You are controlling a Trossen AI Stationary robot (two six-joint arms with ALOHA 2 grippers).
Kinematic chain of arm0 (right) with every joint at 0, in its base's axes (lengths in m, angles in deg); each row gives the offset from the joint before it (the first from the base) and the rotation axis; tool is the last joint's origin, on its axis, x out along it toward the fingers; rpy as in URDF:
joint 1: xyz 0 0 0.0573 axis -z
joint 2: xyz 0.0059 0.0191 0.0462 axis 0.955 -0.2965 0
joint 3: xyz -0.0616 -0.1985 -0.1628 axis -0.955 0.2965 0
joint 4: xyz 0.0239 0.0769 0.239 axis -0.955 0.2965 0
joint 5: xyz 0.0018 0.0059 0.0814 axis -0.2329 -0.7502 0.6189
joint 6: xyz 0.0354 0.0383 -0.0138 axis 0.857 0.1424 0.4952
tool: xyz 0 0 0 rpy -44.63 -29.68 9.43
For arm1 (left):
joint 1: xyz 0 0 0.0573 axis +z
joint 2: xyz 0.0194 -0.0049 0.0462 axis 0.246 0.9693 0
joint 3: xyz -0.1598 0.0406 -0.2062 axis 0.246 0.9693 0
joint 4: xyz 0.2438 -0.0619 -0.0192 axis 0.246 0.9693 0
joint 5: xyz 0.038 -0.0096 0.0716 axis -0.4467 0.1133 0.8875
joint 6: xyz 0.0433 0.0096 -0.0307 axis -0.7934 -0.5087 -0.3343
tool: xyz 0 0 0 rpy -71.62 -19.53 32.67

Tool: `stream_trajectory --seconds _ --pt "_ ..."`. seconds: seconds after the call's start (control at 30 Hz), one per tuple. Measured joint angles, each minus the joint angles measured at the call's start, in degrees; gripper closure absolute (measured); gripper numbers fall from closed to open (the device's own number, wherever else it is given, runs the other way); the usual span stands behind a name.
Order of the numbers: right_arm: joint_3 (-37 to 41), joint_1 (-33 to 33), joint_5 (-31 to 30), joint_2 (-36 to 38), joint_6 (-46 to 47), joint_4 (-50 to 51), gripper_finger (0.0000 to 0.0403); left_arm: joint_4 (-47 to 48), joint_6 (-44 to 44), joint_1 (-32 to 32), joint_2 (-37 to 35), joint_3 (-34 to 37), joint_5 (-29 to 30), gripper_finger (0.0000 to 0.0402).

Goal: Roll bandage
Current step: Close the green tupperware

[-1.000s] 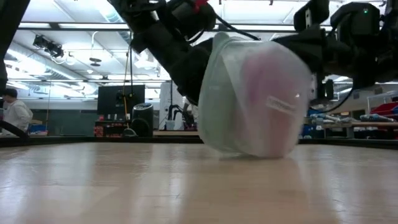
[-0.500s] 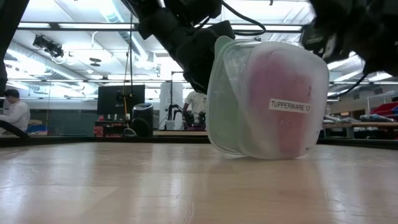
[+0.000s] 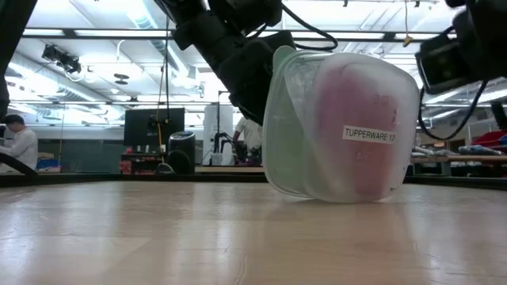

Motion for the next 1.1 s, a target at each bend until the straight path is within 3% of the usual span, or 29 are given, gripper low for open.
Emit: stream_trajectory --seconds 0.17,0.27,0.53,0.63,0.83,1.1 --pt "-1.99 -3.39 -3.35 -8.40 6.97 3.09 0.0395 1.25 0.45 0.00 -0.02 -0.27 0.00 0.0225" --pt "-2.61 -4.83 -3.86 -14.85 13.15 2.48 0.0395 6.57 0.54 0.00 -0.02 -3.08 0.00 0.0225" --pt "-2.63 -2.12 -13.20 -26.91 11.99 -16.67 0.0395 10.20 0.34 -2.06 -0.13 -7.66 -1.29 0.0225" --pt "-2.61 -0.53 -13.62 -30.54 13.55 -18.28 0.0395 10.89 0.40 -3.00 -0.13 -7.74 -1.42 0.0225" --pt "-2.72 1.53 -12.91 -36.07 15.83 -24.03 0.0395 10.31 0.61 -4.51 -0.13 -7.82 -1.31 0.0225" --pt "-2.79 5.20 -13.11 -36.36 14.55 -23.85 0.0395 9.54 0.65 -5.36 -0.13 -9.08 -0.68 0.0225"
